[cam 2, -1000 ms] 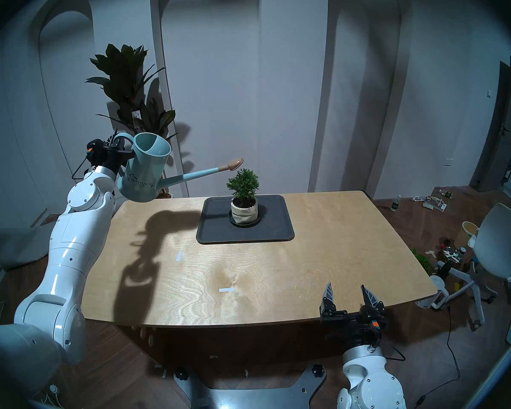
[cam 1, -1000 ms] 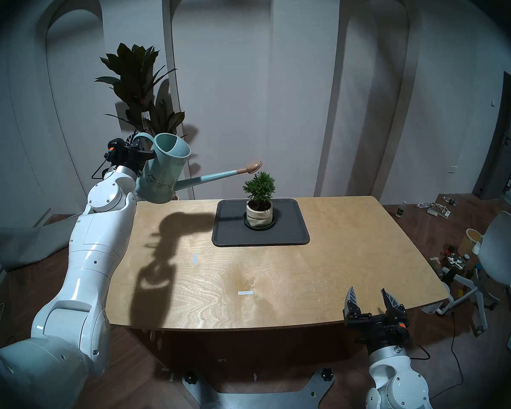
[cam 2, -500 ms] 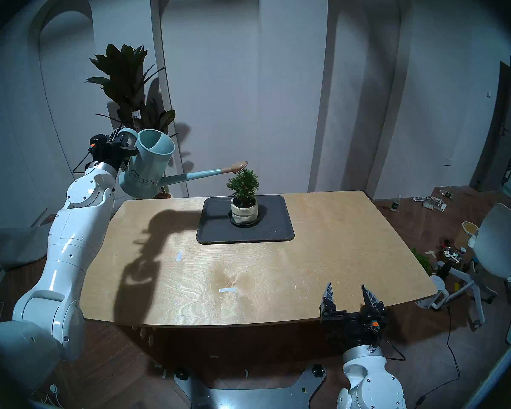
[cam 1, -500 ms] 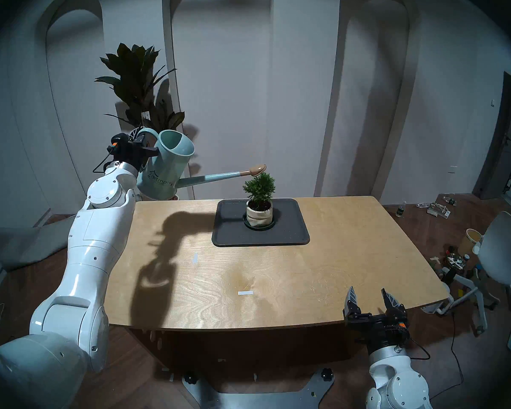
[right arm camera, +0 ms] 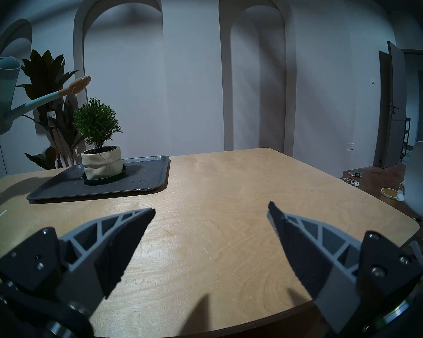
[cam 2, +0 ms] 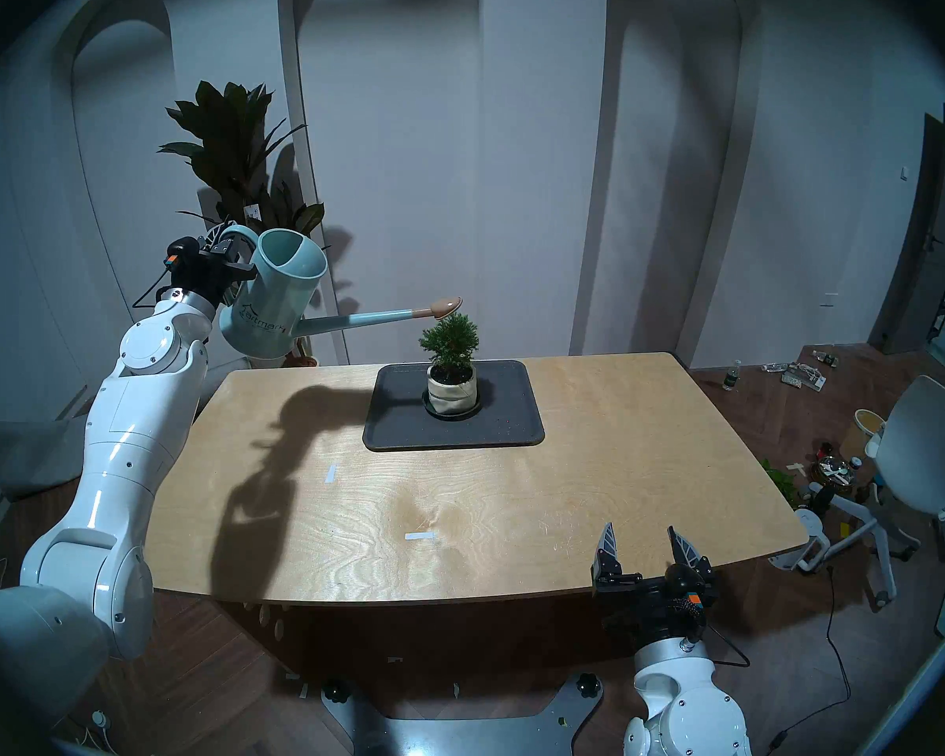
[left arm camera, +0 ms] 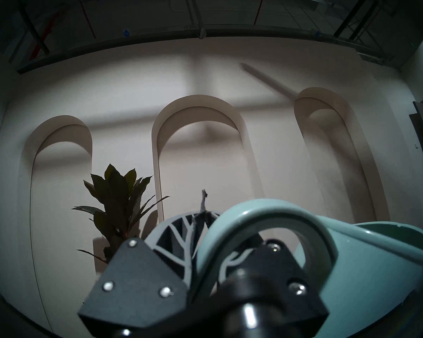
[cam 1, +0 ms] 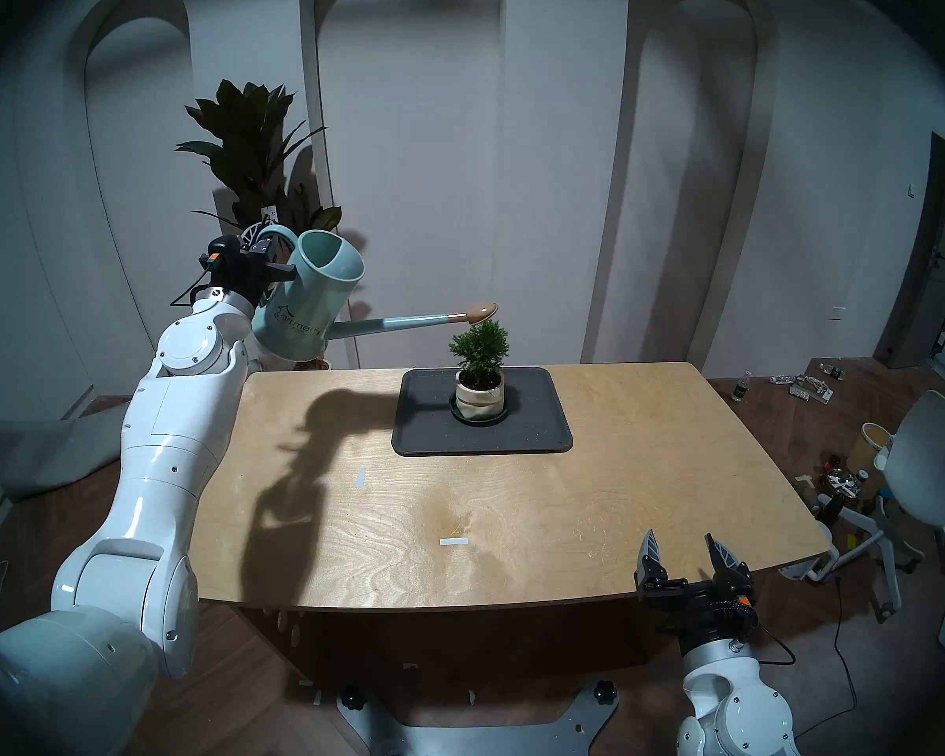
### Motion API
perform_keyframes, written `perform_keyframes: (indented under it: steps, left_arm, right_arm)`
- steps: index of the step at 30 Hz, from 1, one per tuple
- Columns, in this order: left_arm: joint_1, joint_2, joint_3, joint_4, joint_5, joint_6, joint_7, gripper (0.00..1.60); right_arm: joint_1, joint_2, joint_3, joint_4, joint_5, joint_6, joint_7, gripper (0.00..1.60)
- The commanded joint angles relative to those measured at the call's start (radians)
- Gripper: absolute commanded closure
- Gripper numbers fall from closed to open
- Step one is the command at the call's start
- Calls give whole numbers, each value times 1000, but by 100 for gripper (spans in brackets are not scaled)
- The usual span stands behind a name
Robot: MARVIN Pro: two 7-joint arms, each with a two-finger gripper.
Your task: Pick up the watering can and pour water into the potted plant, then put the can down
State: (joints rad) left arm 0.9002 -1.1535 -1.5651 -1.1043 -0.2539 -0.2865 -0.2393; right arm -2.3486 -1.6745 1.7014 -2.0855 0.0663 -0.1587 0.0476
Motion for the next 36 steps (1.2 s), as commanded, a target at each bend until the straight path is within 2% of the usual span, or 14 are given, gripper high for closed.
perform_keyframes:
  steps: [1, 6, 9, 11, 15, 16, 17, 21, 36]
  left_arm:
    - [-106, 10, -6, -41, 9, -60, -7, 160]
    - [-122, 8, 1, -26, 32, -69, -20, 160]
    - [-107, 10, -5, -45, 40, -70, -21, 160]
    - [-132, 10, -4, -32, 49, -65, -24, 160]
    - [-129, 15, -8, -41, 64, -66, -29, 160]
    - [-153, 13, -4, -23, 69, -64, -31, 160]
    - [-117, 20, -13, -53, 71, -67, -27, 160]
    - [-149, 23, -14, -28, 85, -58, -23, 160]
    - [-176, 22, -16, 6, 128, -44, -7, 160]
  right_arm:
    - [-2, -1, 2, -23, -1, -6, -2, 0]
    - [-2, -1, 2, -22, -1, -6, -1, 0]
    - [-1, -1, 2, -21, -1, -6, -1, 0]
    - [-1, -1, 2, -20, -1, -6, -1, 0]
    - [0, -1, 3, -20, -1, -6, 0, 0]
    - [0, -1, 3, -20, -1, -6, 0, 0]
    - [0, -1, 3, -20, -1, -6, 0, 0]
    - [1, -1, 3, -19, -1, -6, 0, 0]
    - [2, -2, 3, -18, -1, -6, 1, 0]
